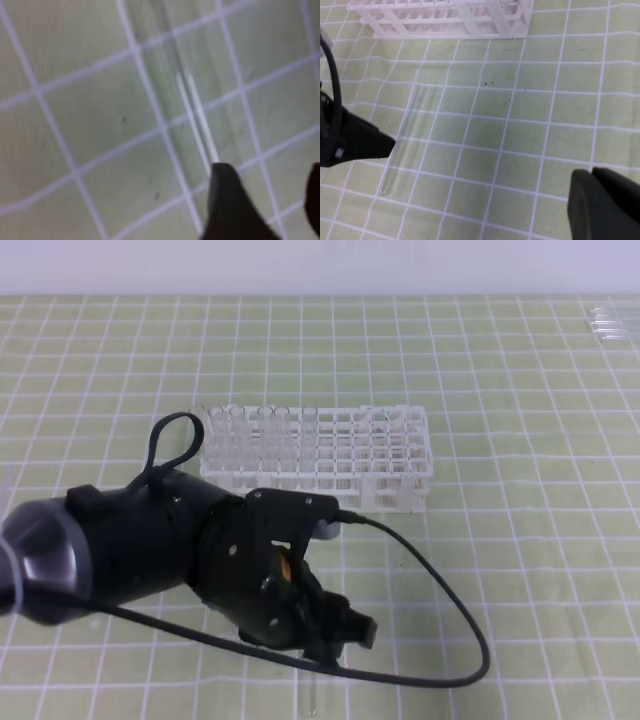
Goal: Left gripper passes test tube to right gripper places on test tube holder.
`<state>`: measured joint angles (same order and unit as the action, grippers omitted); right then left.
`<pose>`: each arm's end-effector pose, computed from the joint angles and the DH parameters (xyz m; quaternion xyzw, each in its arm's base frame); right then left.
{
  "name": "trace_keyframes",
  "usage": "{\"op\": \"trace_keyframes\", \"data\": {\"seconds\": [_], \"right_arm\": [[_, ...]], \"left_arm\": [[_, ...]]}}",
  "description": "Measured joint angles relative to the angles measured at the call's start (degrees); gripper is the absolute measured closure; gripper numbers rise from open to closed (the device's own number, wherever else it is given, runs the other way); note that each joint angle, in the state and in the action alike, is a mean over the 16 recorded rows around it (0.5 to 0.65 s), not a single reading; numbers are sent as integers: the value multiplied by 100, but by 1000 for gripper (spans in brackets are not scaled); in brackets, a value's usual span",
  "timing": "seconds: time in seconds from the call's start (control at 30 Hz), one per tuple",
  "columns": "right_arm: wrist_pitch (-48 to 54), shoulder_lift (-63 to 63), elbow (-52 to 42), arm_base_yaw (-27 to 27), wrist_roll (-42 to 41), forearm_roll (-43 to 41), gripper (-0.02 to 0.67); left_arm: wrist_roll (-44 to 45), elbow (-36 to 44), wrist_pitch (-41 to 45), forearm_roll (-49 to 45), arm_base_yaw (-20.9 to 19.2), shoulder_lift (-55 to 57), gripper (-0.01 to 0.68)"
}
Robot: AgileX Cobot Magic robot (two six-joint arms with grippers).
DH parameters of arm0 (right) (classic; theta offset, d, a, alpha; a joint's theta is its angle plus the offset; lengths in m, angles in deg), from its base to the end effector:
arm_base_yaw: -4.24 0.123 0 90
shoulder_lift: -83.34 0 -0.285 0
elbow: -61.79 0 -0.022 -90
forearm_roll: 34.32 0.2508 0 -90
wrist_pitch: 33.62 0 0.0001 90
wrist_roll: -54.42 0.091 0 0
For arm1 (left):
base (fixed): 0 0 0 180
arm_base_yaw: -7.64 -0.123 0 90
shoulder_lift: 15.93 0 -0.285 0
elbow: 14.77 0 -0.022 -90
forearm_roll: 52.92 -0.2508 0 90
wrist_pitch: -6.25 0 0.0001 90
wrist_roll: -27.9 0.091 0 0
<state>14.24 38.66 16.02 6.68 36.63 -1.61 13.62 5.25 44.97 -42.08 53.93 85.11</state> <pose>0.1072 0.0411 0.2861 -0.0568 0.9008 0.2144 0.3734 0.2083 -0.2334 0.2076 0.2105 0.9592 -0.1495 0.1150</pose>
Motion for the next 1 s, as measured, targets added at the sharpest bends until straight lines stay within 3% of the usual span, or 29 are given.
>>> {"op": "trace_keyframes", "data": {"seconds": [0.27, 0.6, 1.0], "right_arm": [[-37, 0, 0, 6, -103, 72, 651], [-105, 0, 0, 8, -182, 89, 651], [-146, 0, 0, 8, -263, 91, 651]], "left_arm": [[-311, -131, -35, 33, 162, 73, 632], [-1184, -553, 574, -669, 449, 433, 631], [-1545, -714, 800, -1097, 469, 963, 631]]}}
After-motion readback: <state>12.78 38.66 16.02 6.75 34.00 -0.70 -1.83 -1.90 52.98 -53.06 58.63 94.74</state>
